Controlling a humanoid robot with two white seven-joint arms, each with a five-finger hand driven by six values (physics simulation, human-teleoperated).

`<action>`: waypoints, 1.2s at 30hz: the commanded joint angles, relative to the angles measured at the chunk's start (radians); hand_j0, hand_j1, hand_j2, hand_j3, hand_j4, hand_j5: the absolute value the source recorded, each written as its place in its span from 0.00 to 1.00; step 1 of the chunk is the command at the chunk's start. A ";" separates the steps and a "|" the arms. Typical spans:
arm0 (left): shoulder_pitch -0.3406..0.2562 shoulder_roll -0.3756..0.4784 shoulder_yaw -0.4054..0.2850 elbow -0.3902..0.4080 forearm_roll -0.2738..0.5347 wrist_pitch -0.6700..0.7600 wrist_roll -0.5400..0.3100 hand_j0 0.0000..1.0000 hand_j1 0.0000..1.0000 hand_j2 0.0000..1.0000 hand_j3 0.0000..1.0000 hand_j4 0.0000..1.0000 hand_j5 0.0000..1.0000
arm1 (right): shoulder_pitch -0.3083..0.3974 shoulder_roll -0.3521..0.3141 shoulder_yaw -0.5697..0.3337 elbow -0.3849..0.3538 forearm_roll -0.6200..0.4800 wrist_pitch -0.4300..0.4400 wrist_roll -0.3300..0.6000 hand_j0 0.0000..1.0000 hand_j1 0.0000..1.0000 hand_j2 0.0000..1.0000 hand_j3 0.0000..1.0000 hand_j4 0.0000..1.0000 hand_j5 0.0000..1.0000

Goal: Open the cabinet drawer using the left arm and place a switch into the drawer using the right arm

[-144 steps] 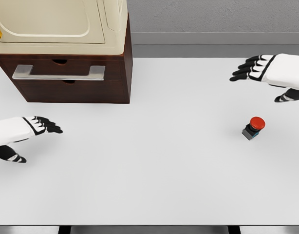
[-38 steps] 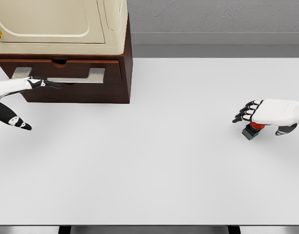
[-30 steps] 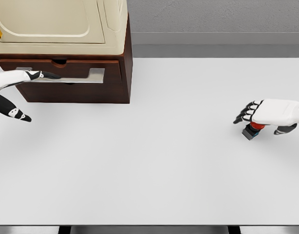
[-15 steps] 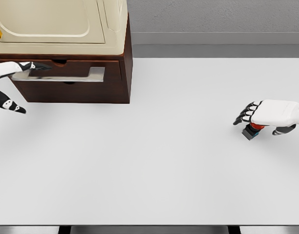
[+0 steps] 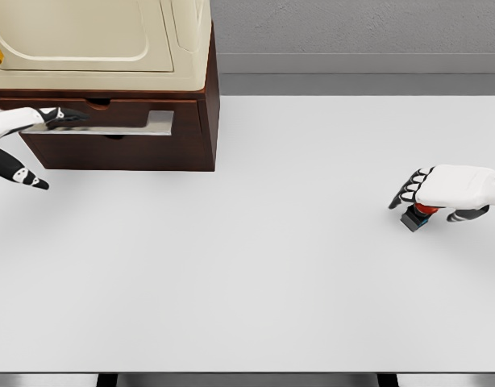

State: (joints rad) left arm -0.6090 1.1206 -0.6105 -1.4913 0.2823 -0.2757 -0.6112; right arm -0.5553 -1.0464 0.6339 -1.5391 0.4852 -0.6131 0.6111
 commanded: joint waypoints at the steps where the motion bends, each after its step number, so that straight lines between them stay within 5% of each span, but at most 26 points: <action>1: 0.002 -0.005 -0.003 -0.007 -0.006 -0.003 0.000 1.00 1.00 1.00 1.00 1.00 1.00 | 0.000 -0.001 0.000 0.000 -0.004 0.002 0.000 0.84 0.84 0.84 0.84 0.84 0.84; 6: 0.014 0.007 -0.005 -0.080 -0.006 -0.010 0.000 1.00 1.00 1.00 1.00 1.00 1.00 | 0.000 -0.001 0.000 0.000 -0.004 0.002 0.000 0.84 0.84 0.84 0.84 0.84 0.84; 36: 0.051 0.094 -0.021 -0.205 0.005 -0.105 0.000 1.00 1.00 1.00 1.00 1.00 1.00 | 0.002 -0.001 -0.003 -0.001 -0.004 0.002 0.000 0.85 0.85 0.85 0.85 0.85 0.85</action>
State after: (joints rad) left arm -0.5568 1.2258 -0.6132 -1.6494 0.0296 -0.3690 -0.5919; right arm -0.5538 -1.0463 0.6318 -1.5399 0.4846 -0.6131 0.6111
